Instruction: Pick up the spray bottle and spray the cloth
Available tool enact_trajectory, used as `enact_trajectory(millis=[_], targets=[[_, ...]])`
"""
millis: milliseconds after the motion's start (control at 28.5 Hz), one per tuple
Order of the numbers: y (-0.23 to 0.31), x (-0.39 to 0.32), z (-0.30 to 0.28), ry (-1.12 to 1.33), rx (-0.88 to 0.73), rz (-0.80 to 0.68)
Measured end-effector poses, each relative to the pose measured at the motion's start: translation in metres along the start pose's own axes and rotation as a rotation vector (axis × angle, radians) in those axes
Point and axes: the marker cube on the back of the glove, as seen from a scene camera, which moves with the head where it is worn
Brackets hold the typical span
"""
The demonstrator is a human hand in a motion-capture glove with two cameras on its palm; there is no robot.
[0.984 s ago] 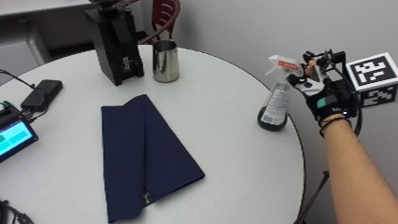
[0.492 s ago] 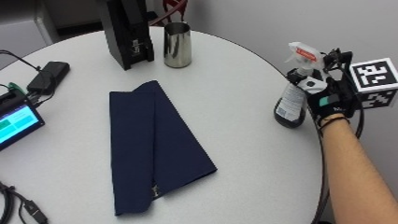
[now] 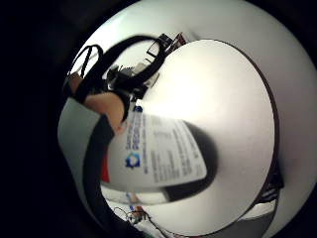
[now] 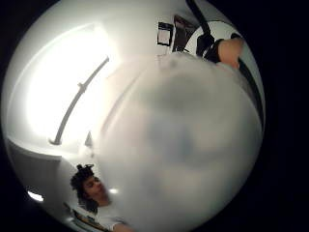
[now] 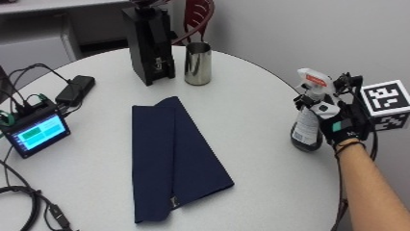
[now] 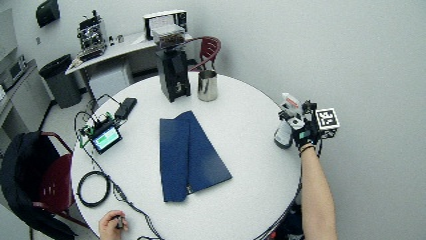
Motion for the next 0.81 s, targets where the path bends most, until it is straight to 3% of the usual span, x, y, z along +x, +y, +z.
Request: enact_trajectory(millis=[457, 808], targets=[[0.027, -0.061, 0.051, 0.086, -0.294, -0.12], [0.021, -0.083, 0.065, 0.374, -0.457, -0.078]])
